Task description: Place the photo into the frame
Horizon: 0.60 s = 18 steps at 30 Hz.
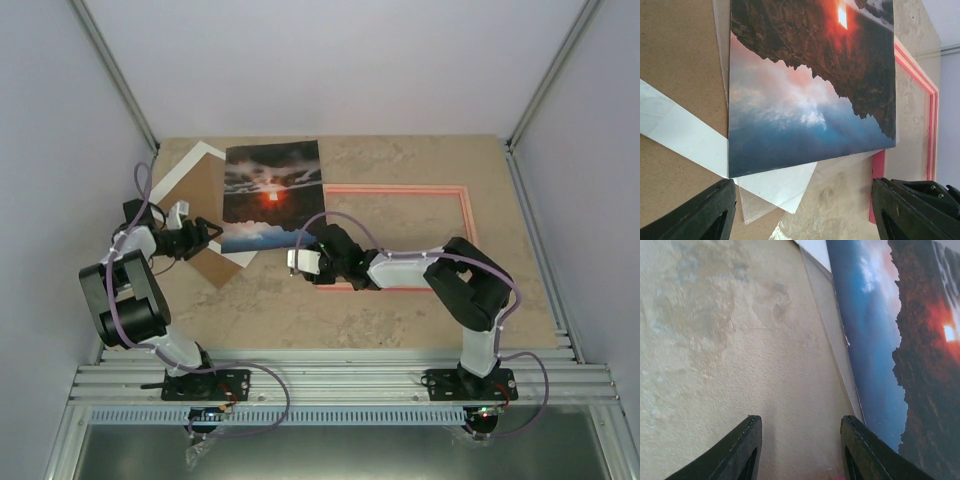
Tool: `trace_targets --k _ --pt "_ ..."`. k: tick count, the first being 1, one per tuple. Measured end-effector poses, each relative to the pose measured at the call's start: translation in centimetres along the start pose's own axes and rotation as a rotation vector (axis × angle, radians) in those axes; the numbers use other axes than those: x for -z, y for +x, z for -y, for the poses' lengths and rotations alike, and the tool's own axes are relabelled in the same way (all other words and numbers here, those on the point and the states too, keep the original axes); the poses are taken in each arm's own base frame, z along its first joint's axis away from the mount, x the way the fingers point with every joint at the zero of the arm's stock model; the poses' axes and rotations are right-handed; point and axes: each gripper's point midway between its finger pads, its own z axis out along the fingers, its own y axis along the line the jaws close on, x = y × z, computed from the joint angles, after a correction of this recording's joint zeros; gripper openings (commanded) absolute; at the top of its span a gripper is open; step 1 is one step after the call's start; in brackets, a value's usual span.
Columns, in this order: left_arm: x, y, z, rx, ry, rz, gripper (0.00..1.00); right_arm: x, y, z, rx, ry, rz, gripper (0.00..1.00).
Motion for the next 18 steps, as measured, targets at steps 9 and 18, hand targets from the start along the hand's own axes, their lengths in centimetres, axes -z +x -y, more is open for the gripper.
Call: trace_targets --k 9,18 --pt "0.3 0.1 0.2 -0.014 -0.011 0.026 0.77 -2.1 0.3 0.7 0.247 0.145 -0.009 0.47" --pt "1.3 -0.6 1.1 -0.058 -0.021 0.066 0.78 -5.3 -0.8 2.9 0.372 0.286 -0.011 0.28"
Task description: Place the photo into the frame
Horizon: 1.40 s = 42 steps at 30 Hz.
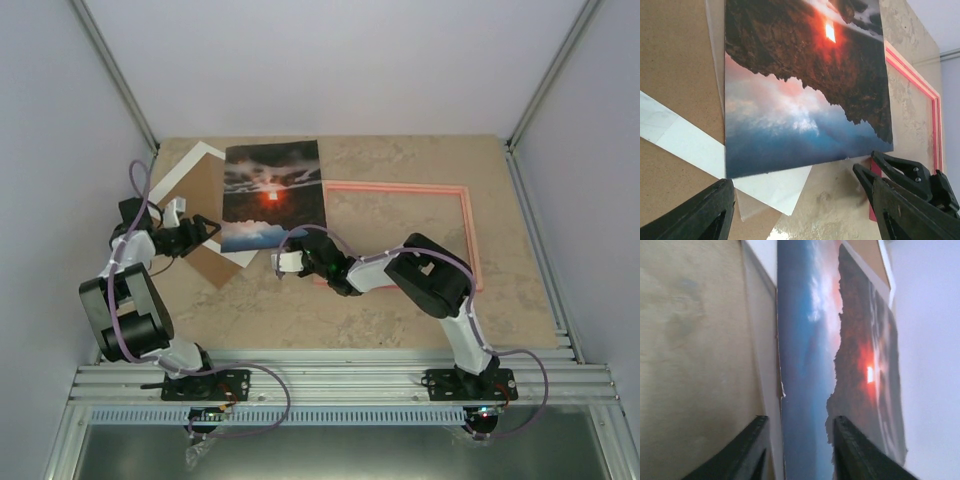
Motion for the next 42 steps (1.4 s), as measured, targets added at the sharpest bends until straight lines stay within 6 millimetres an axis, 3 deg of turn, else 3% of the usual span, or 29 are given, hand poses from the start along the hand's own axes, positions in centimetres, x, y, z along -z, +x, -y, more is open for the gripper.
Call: trace_targets --k 2,4,11,17,19,23,24,28,32,35,38,40,42 --pt "0.1 -0.1 0.1 -0.005 -0.001 0.004 0.78 -0.5 0.1 0.7 0.013 0.038 -0.010 0.10" --pt "0.2 -0.2 0.1 -0.012 -0.005 0.008 0.78 -0.7 0.1 1.1 0.017 0.058 -0.017 0.01" --pt "1.5 -1.2 1.2 -0.086 -0.024 0.034 0.79 0.0 -0.4 1.3 -0.088 -0.013 -0.017 0.01" --pt "3.5 -2.2 1.9 -0.063 -0.013 0.097 0.80 1.4 -3.1 6.0 -0.228 0.021 0.045 0.01" --pt "3.8 -2.1 1.6 -0.032 -0.010 0.111 0.80 1.5 -3.4 6.6 -0.248 0.018 0.056 0.10" --pt "3.5 -0.9 0.8 0.027 -0.013 0.098 0.81 1.5 -3.1 5.6 -0.237 -0.037 0.040 0.56" --pt "3.4 -0.8 0.7 0.031 -0.012 0.097 0.81 1.5 -2.7 4.9 -0.221 -0.054 0.032 0.61" --pt "3.3 -0.8 0.6 0.043 -0.011 0.103 0.82 1.8 -1.0 1.2 -0.149 -0.145 -0.013 0.64" --pt "3.1 -0.8 0.4 0.059 -0.008 0.113 0.83 0.6 0.0 -0.3 -0.098 -0.152 -0.051 0.64" --pt "2.9 -0.5 0.1 0.077 -0.009 0.112 0.83 -1.0 -0.1 0.5 -0.069 -0.090 -0.066 0.58" --pt "2.9 -0.7 0.1 0.080 -0.012 0.120 0.83 -2.5 0.3 1.4 -0.040 -0.025 -0.091 0.45" --pt "2.9 -0.8 0.0 0.081 -0.014 0.125 0.83 -3.3 0.6 1.8 -0.026 0.008 -0.106 0.30" --pt "2.9 -1.0 0.0 0.084 -0.016 0.132 0.83 -4.1 1.0 1.7 -0.009 0.032 -0.128 0.08"
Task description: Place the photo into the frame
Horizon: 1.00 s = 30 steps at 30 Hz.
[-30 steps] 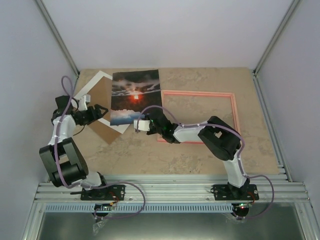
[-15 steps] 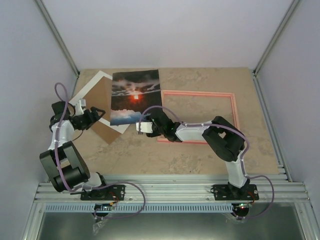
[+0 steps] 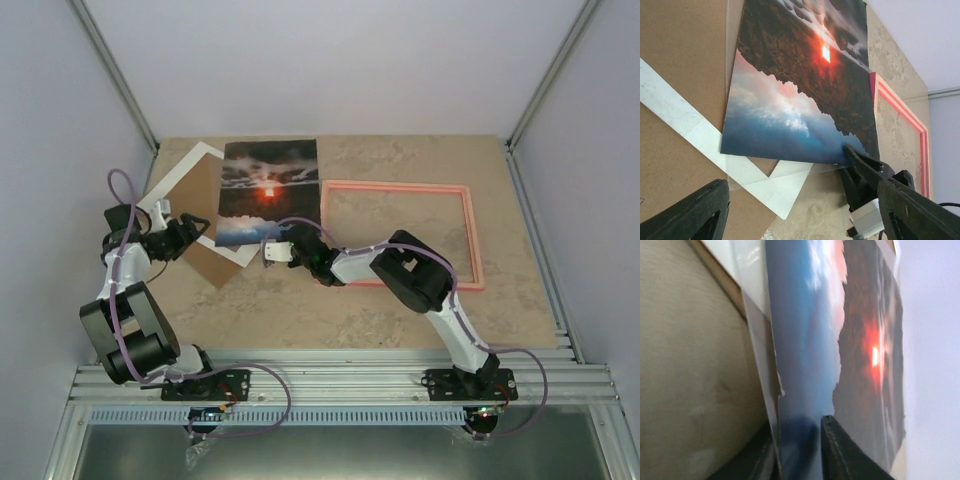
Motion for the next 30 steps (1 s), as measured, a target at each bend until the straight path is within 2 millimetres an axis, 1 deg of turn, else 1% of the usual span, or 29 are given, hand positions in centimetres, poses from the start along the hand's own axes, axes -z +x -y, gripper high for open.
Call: trace_targets --k 1,2,3,7,10,14,17,20,24,30 --pt "0.0 0.0 0.0 0.002 0.000 0.002 0.84 -0.3 0.1 -0.1 0.004 0.010 -0.008 0.02" --pt "0.0 -0.1 0.0 0.003 0.001 0.004 0.84 -0.6 0.3 -0.3 0.007 0.015 -0.016 0.01" --pt "-0.1 0.0 -0.1 0.008 0.002 0.006 0.84 -0.7 0.5 -0.5 0.012 0.012 -0.024 0.01" --pt "-0.4 0.5 -0.5 0.045 0.000 0.001 0.84 -0.7 0.2 -0.3 -0.011 0.021 -0.022 0.01" --pt "-0.6 0.4 -1.0 0.073 -0.001 0.003 0.84 -0.3 -0.1 -0.2 -0.051 0.003 -0.011 0.00" --pt "-0.9 0.3 -1.5 0.105 -0.001 0.001 0.82 0.7 -1.0 1.1 -0.122 -0.006 0.016 0.00" --pt "-1.0 0.3 -1.5 0.126 0.011 0.000 0.79 1.4 -1.7 2.1 -0.164 -0.001 0.037 0.00" --pt "-1.1 0.2 -1.1 0.141 0.042 0.001 0.75 1.6 -2.0 2.3 -0.184 -0.004 0.043 0.00" --pt "-1.3 0.6 -0.8 0.163 0.078 -0.004 0.64 1.7 -2.5 1.6 -0.189 -0.025 0.044 0.01" --pt "-1.7 1.8 -1.1 0.204 0.096 -0.020 0.52 2.1 -3.6 0.5 -0.187 -0.050 0.053 0.00"
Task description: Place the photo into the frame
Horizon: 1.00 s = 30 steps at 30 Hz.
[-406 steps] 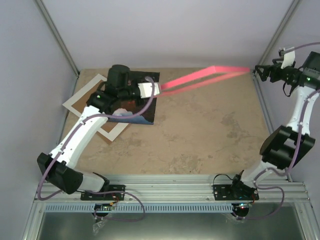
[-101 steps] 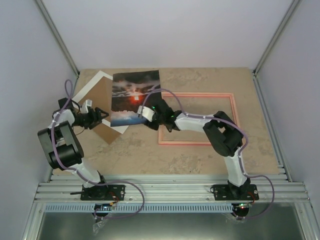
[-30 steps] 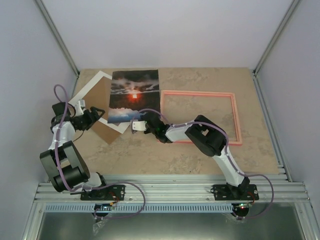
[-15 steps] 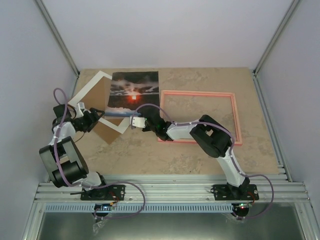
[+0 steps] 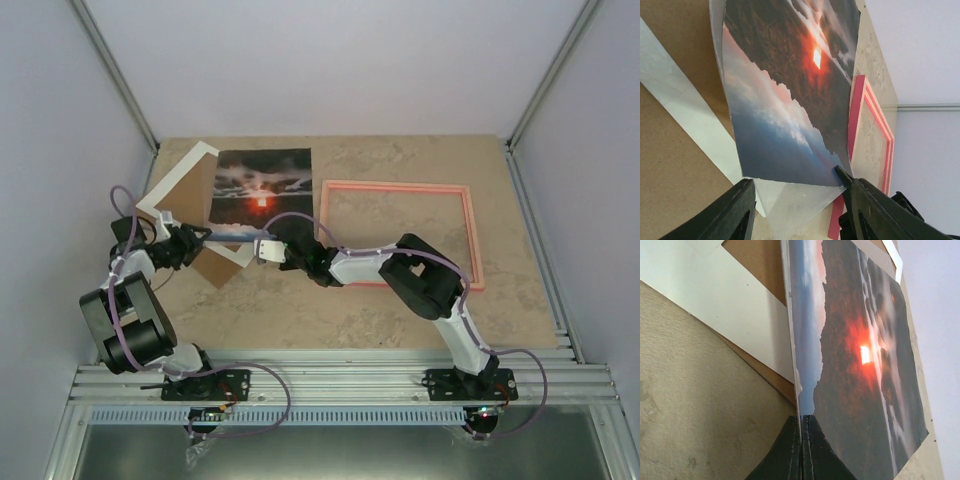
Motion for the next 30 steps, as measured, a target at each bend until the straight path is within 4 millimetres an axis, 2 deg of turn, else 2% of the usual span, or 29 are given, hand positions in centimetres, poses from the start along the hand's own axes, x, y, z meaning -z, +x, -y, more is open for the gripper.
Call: trace_targets --k 3,7,11,16,21,30 --pt "-0.1 0.2 -0.2 0.015 -0.001 0.000 0.50 0.0 -0.2 -0.1 -0.008 -0.005 -0.001 0.00" --pt "-0.1 0.1 -0.4 0.023 -0.005 0.003 0.64 0.0 -0.5 0.2 -0.025 0.002 0.002 0.00" --pt "-0.4 -0.2 -1.4 0.053 -0.020 -0.004 0.66 0.2 -0.3 0.0 -0.044 -0.001 0.003 0.00" --pt "-0.9 -1.6 -3.0 0.091 -0.033 -0.003 0.66 2.0 0.0 -0.4 -0.057 -0.018 0.021 0.00" --pt "-1.7 -2.0 -4.4 0.116 -0.032 -0.003 0.66 3.7 -0.8 -0.1 -0.072 -0.017 0.062 0.00" --pt "-3.4 -4.0 -6.0 0.169 -0.005 0.027 0.57 5.0 -1.2 -1.3 -0.085 -0.048 0.095 0.00"
